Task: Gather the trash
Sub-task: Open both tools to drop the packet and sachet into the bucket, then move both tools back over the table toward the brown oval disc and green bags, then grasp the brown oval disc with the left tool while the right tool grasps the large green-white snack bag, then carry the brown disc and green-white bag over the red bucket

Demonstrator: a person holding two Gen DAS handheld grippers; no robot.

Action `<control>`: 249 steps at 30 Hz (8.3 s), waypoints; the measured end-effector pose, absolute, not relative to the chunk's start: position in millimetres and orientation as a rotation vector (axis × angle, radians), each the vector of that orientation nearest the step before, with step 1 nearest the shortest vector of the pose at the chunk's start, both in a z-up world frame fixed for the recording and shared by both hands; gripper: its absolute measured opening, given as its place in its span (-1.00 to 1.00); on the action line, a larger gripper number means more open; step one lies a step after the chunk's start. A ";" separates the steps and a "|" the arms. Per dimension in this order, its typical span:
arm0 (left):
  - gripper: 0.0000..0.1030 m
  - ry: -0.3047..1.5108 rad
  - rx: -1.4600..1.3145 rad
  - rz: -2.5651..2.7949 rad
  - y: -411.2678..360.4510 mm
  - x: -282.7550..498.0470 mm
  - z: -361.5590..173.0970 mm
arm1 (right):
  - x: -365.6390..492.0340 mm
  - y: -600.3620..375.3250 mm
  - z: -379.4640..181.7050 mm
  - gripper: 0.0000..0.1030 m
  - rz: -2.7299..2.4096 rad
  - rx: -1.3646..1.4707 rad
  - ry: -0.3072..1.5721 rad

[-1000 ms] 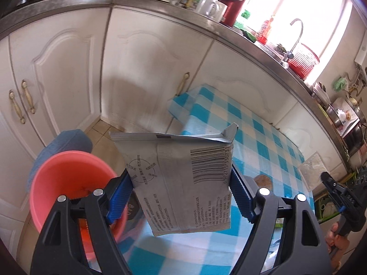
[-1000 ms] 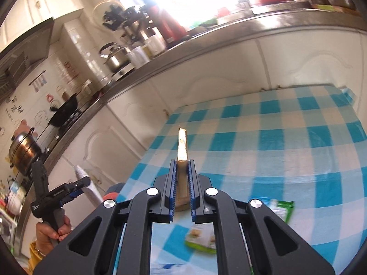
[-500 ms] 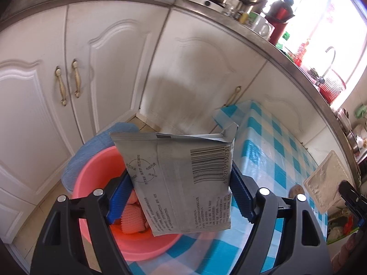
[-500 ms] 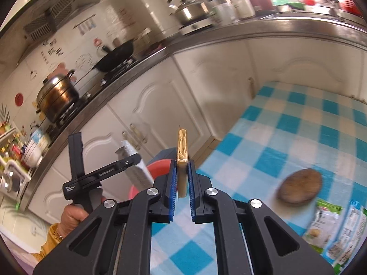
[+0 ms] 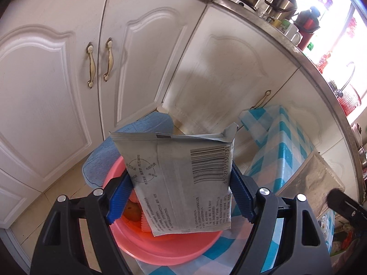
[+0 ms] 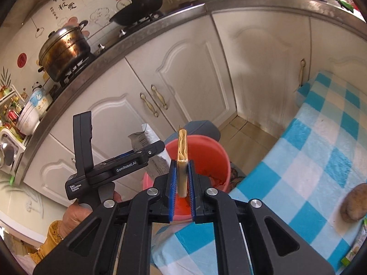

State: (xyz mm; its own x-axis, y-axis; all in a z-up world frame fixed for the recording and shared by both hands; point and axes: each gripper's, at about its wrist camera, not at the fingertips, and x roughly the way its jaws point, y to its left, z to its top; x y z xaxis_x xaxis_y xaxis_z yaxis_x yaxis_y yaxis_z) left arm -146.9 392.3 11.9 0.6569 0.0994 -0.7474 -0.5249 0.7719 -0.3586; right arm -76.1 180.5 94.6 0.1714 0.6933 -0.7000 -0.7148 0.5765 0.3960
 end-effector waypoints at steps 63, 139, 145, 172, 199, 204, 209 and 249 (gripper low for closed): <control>0.81 0.882 -0.268 -0.129 180.9 -125.4 43.4 | -85.1 -98.0 99.0 0.80 0.449 0.393 0.664; 0.77 0.980 0.155 -0.247 20.5 38.4 -9.8 | -46.2 -162.5 5.3 0.80 0.109 0.083 0.950; 0.55 0.955 0.153 -0.251 16.3 36.9 -8.3 | -45.3 -156.5 4.9 0.80 0.123 0.048 0.956; 0.31 0.932 -0.023 -0.197 54.1 24.3 -2.2 | -43.2 -158.3 9.7 0.20 0.147 -0.009 0.938; 0.31 0.876 -0.169 -0.122 127.1 -16.8 21.0 | -47.9 -176.3 45.2 0.12 0.196 0.196 0.865; 0.31 0.866 -0.183 -0.086 148.1 -24.6 23.3 | -51.3 -168.0 57.9 0.12 0.208 0.196 0.847; 0.31 0.855 -0.196 -0.044 170.6 -32.3 26.6 | -53.5 -155.2 71.1 0.12 0.223 0.182 0.827; 0.31 0.838 -0.265 0.369 348.9 -129.7 3.6 | -91.8 142.9 102.3 0.13 0.792 -0.137 0.840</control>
